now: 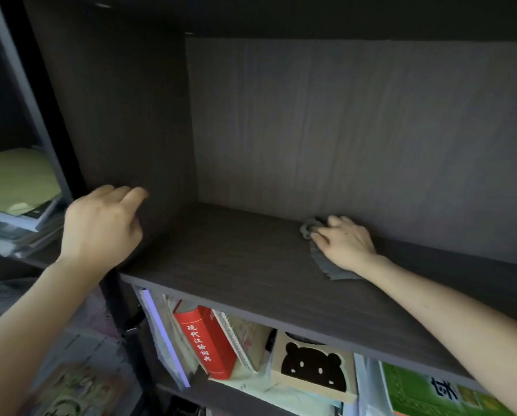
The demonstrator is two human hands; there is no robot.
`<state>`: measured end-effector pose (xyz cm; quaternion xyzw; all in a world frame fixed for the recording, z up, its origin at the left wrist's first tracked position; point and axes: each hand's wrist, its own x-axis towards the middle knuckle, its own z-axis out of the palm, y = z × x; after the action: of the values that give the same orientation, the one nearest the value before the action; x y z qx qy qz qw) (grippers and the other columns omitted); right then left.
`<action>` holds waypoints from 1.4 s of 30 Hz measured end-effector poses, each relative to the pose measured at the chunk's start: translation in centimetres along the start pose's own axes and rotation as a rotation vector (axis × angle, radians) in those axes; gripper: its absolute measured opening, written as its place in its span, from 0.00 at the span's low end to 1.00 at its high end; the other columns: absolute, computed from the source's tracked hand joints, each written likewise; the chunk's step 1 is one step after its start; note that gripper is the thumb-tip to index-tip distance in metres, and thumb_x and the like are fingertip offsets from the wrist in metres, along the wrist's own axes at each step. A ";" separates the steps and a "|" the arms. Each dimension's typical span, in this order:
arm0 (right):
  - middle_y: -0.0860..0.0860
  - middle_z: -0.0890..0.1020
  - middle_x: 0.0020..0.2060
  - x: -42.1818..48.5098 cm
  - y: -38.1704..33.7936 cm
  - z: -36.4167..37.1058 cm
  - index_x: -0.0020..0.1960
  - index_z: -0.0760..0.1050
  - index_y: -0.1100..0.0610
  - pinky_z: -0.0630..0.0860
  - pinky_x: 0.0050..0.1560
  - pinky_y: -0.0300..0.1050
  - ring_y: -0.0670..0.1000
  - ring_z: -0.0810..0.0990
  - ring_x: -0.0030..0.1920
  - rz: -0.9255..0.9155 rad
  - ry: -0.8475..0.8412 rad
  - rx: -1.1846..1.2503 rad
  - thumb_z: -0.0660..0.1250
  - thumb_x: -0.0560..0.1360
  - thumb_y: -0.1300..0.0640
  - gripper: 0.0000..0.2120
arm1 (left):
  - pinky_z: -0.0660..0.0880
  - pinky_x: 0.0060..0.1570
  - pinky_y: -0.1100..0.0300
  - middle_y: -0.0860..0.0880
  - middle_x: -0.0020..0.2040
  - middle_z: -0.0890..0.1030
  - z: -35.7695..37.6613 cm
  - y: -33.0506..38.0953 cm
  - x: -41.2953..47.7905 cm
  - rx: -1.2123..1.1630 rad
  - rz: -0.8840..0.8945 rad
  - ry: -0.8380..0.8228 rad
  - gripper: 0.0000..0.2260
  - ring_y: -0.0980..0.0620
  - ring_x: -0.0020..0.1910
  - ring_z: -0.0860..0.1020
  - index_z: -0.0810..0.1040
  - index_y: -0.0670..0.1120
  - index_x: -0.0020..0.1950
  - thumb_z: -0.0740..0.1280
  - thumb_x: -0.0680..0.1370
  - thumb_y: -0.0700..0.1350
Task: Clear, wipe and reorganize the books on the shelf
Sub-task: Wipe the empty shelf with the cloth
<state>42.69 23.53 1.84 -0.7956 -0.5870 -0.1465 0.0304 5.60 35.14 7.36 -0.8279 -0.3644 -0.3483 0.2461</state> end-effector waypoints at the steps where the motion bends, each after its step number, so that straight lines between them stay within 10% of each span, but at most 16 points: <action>1: 0.53 0.74 0.54 -2.2 3.3 -0.3 0.62 0.77 0.45 0.71 0.50 0.46 0.55 0.72 0.59 0.068 0.000 -0.038 0.52 0.81 0.43 0.18 | 0.74 0.30 0.50 0.40 0.39 0.81 0.1 0.7 0.2 -0.051 -0.038 0.012 0.18 0.37 0.38 0.78 0.80 0.38 0.48 0.56 0.66 0.40; 8: 0.53 0.75 0.60 -10.1 12.3 -1.0 0.67 0.74 0.46 0.72 0.55 0.46 0.59 0.72 0.57 0.404 -0.008 -0.074 0.57 0.80 0.48 0.17 | 0.75 0.34 0.51 0.40 0.42 0.81 -0.3 6.2 1.5 -0.234 0.039 0.016 0.10 0.36 0.39 0.78 0.82 0.39 0.44 0.63 0.69 0.31; 17: 0.48 0.60 0.76 -9.0 -7.8 -3.2 0.73 0.65 0.45 0.51 0.74 0.54 0.54 0.53 0.76 -0.161 -0.111 0.261 0.50 0.82 0.45 0.20 | 0.76 0.39 0.47 0.39 0.43 0.80 2.0 16.4 6.8 -0.491 0.155 -0.018 0.11 0.36 0.41 0.78 0.82 0.38 0.47 0.67 0.68 0.29; 26: 0.49 0.69 0.72 -24.3 15.8 -5.2 0.71 0.69 0.52 0.59 0.70 0.42 0.50 0.65 0.73 0.512 -0.138 0.259 0.55 0.83 0.55 0.18 | 0.76 0.37 0.49 0.40 0.42 0.80 3.3 25.5 6.8 -0.659 0.245 -0.016 0.10 0.36 0.40 0.77 0.82 0.39 0.45 0.68 0.67 0.29; 31: 0.54 0.80 0.59 -22.1 12.6 -8.0 0.62 0.76 0.59 0.69 0.63 0.43 0.51 0.77 0.61 0.683 0.328 1.034 0.56 0.82 0.57 0.14 | 0.76 0.39 0.49 0.40 0.45 0.80 2.8 26.8 7.0 -0.711 0.277 -0.037 0.11 0.37 0.42 0.78 0.82 0.39 0.47 0.69 0.68 0.29; 34: 0.51 0.81 0.57 -21.0 13.0 -10.7 0.64 0.74 0.54 0.71 0.63 0.49 0.51 0.78 0.59 0.740 0.277 1.499 0.56 0.83 0.56 0.14 | 0.75 0.41 0.49 0.40 0.46 0.80 2.8 27.0 7.3 -0.728 0.258 -0.041 0.11 0.37 0.43 0.78 0.82 0.39 0.47 0.68 0.68 0.29; 42: 0.51 0.70 0.71 -22.0 15.6 -10.5 0.72 0.68 0.47 0.66 0.69 0.50 0.55 0.69 0.70 0.724 0.140 0.231 0.56 0.81 0.46 0.20 | 0.75 0.42 0.49 0.40 0.46 0.80 3.7 26.7 7.2 -0.720 0.239 -0.076 0.11 0.37 0.44 0.78 0.82 0.40 0.47 0.67 0.68 0.28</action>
<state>49.40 -3.92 7.87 -0.9308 -0.2773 -0.1131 0.2096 31.27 24.31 6.32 -0.9104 -0.1285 -0.3917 -0.0352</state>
